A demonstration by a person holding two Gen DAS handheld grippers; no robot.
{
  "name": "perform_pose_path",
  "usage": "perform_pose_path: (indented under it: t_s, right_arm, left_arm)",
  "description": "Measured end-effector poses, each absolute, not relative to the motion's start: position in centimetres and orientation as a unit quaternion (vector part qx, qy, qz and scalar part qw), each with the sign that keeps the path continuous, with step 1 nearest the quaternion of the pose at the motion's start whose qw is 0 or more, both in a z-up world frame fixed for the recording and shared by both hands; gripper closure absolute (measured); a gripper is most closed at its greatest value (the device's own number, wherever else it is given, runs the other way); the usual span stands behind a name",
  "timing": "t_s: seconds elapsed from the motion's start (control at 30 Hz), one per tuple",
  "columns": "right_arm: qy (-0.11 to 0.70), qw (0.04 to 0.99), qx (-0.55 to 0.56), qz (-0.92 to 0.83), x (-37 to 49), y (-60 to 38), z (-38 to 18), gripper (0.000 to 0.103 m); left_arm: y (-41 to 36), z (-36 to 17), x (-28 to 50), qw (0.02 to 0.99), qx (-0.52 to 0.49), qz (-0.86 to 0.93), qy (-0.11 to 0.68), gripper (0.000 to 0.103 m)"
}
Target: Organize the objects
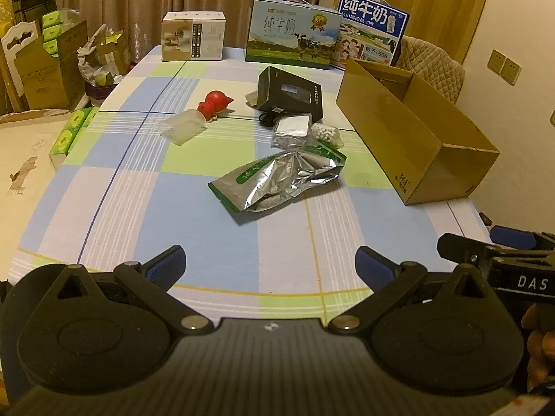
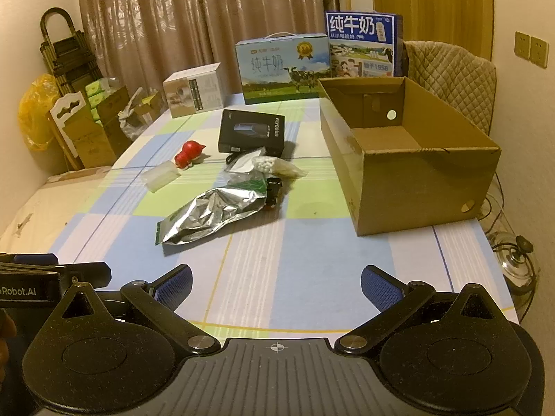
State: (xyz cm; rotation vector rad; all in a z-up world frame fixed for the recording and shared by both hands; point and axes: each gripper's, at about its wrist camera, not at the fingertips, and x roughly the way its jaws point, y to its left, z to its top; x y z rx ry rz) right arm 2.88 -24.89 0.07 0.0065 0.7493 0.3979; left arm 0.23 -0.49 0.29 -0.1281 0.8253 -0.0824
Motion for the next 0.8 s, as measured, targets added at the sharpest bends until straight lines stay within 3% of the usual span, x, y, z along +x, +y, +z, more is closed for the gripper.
perform_pose_path:
  t_s: [0.8]
  right_arm:
    - [0.366, 0.909, 0.001, 0.197, 2.73, -25.08, -0.26, 0.002]
  left_arm:
    - [-0.89, 0.01, 0.02, 0.911, -0.063, -0.046, 0.404, 0.001]
